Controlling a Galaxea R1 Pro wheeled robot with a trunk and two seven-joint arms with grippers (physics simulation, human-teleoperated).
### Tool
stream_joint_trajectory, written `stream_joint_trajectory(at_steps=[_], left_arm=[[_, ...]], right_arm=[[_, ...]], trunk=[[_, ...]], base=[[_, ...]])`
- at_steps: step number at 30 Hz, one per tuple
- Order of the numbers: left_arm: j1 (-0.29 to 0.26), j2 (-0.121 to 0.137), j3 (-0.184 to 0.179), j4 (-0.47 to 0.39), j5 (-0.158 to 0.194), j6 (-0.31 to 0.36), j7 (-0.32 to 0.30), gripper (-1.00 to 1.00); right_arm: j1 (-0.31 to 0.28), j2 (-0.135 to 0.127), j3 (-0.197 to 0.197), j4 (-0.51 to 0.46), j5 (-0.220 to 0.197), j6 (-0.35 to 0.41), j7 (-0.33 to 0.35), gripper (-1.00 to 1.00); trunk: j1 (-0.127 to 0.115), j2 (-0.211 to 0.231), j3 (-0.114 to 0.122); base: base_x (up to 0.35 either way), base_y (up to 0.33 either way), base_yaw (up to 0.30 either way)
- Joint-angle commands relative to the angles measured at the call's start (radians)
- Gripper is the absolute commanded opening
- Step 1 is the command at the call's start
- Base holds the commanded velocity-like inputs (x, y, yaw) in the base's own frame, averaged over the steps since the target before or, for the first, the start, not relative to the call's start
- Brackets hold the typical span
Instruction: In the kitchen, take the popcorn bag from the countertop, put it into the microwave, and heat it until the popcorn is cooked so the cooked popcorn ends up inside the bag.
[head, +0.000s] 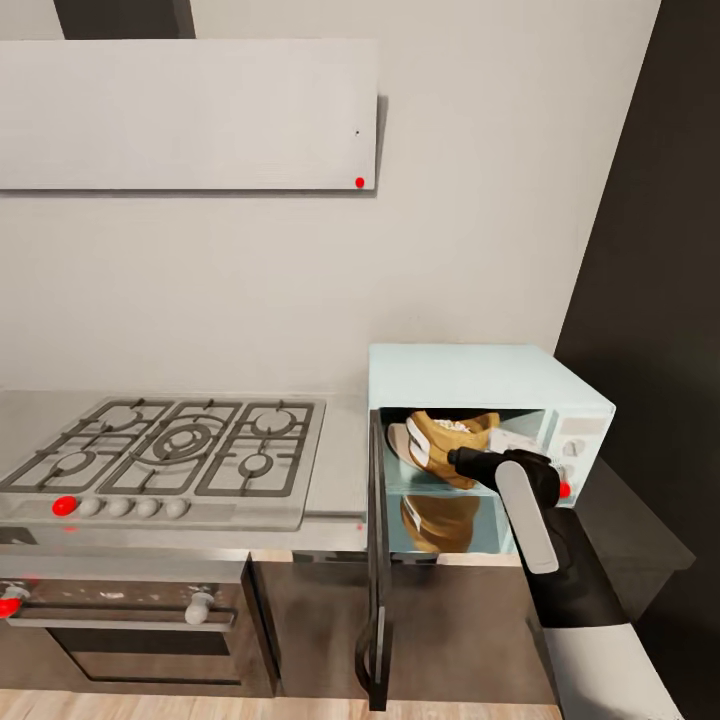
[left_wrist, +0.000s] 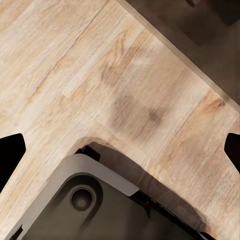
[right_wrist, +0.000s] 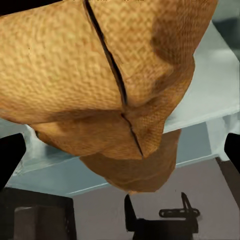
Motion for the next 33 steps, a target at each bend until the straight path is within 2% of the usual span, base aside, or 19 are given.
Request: stream_joint_trajectory(at_steps=[1,9,10,12,14,16,19,24,28,33], left_arm=[[0.0,-0.002,0.004,-0.003,0.01,0.008,-0.004,1.0],[0.0,-0.002,0.004,-0.003,0.01,0.008,-0.005,1.0],[0.0,-0.002,0.003,-0.003,0.01,0.008,-0.006,1.0],[0.0,-0.002,0.003,-0.003,0.01,0.008,-0.006,1.0],[0.0,-0.002,0.003,-0.004,0.01,0.008,-0.006,1.0],[0.0,-0.002,0.003,-0.004,0.01,0.008,-0.006,1.0],[0.0,-0.002,0.003,-0.004,0.01,0.008,-0.006,1.0],[0.0,-0.003,0.002,-0.004,0.01,0.008,-0.006,1.0],[0.0,-0.002,0.001,-0.004,0.01,0.008,-0.009,1.0],[0.0,-0.002,0.001,-0.004,0.01,0.008,-0.012,1.0]], right_arm=[[-0.001,-0.001,0.006,0.006,-0.007,-0.007,0.011,1.0],[-0.009,-0.002,0.018,0.116,-0.003,-0.129,0.1,1.0],[-0.014,-0.004,0.015,0.149,0.001,-0.165,0.144,1.0],[-0.03,-0.004,0.015,0.202,0.002,-0.223,0.161,1.0],[-0.046,-0.004,0.016,0.25,0.001,-0.248,0.176,1.0],[-0.06,-0.005,0.017,0.29,0.006,-0.276,0.222,1.0],[-0.093,-0.006,0.017,0.366,0.032,-0.331,0.279,1.0],[-0.134,-0.006,0.017,0.432,0.04,-0.353,0.29,1.0],[-0.199,-0.006,0.018,0.561,0.039,-0.432,0.295,1.0],[-0.219,-0.004,0.025,0.596,0.041,-0.452,0.296,1.0]], trunk=[[0.0,-0.001,-0.001],[0.0,-0.001,-0.001],[0.0,-0.001,-0.001],[0.0,-0.001,-0.001],[0.0,-0.001,-0.001],[0.0,-0.001,-0.001],[0.0,-0.001,-0.001],[0.0,-0.001,-0.001],[0.0,-0.001,-0.001],[0.0,-0.001,-0.001]], base=[[0.0,0.0,0.0],[0.0,0.0,0.0],[0.0,0.0,0.0],[0.0,0.0,0.0],[0.0,0.0,0.0],[0.0,0.0,0.0],[0.0,0.0,0.0],[0.0,0.0,0.0],[0.0,0.0,0.0],[0.0,0.0,0.0]])
